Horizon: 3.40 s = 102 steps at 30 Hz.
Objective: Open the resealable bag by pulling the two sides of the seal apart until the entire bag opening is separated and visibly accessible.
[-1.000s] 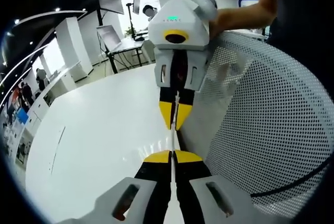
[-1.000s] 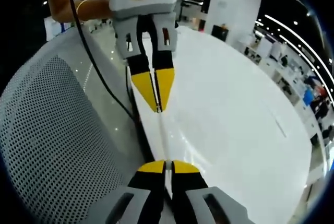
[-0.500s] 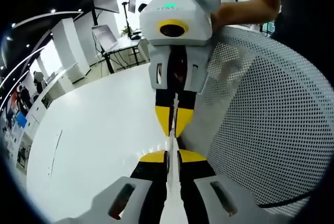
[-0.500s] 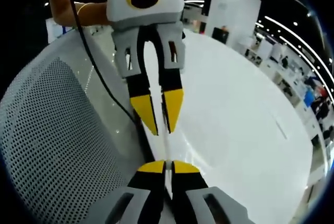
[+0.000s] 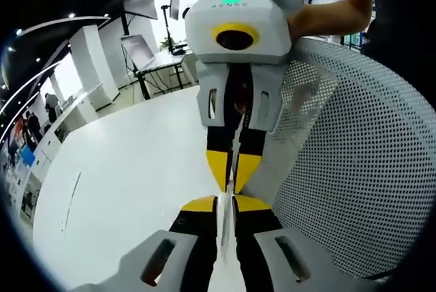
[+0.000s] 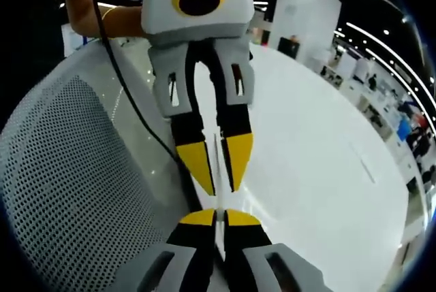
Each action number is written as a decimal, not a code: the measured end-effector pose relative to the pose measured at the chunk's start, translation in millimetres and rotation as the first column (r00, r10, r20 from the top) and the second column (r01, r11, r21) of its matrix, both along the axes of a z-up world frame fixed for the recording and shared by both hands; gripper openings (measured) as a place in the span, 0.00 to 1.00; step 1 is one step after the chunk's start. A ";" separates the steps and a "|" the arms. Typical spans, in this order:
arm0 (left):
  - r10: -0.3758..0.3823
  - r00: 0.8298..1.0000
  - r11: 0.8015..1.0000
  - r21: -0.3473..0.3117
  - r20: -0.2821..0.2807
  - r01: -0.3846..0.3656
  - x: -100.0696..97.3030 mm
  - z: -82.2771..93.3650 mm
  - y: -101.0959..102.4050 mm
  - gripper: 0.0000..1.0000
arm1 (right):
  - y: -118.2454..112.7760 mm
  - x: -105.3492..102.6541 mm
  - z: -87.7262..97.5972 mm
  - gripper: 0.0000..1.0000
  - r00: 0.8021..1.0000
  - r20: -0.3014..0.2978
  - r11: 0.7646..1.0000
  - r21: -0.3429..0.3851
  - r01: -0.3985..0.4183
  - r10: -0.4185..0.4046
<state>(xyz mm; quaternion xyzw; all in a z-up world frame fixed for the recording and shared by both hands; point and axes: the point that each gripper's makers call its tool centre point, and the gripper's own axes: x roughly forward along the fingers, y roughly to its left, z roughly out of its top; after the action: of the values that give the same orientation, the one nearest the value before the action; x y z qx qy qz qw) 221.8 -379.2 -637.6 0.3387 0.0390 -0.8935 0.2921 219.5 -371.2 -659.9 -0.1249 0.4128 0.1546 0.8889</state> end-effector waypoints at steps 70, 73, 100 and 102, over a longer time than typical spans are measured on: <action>0.081 0.997 0.997 0.015 0.005 -0.081 35.9 10.5 25.9 0.00 | -3.4 -1.6 -1.8 0.00 0.999 -0.012 0.998 0.034 0.049 -0.049; 0.089 0.996 0.996 0.019 0.001 -0.089 39.0 11.2 27.0 0.00 | -4.3 -2.1 -2.5 0.00 0.999 -0.015 0.998 0.034 0.051 -0.050; 0.120 0.993 0.992 0.028 0.004 -0.120 56.6 11.7 38.4 0.00 | -4.7 -3.8 -3.8 0.00 0.998 -0.026 0.998 0.035 0.056 -0.055; 0.118 0.993 0.992 0.031 0.006 -0.118 56.9 11.4 39.5 0.00 | -5.2 -4.0 -4.2 0.00 0.998 -0.028 0.998 0.033 0.056 -0.055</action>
<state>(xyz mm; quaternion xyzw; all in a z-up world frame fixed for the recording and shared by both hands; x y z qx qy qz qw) 278.7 -339.7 -626.2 0.3421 0.0726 -0.8733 0.3392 215.5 -376.4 -664.1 -0.0964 0.4254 0.1385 0.8891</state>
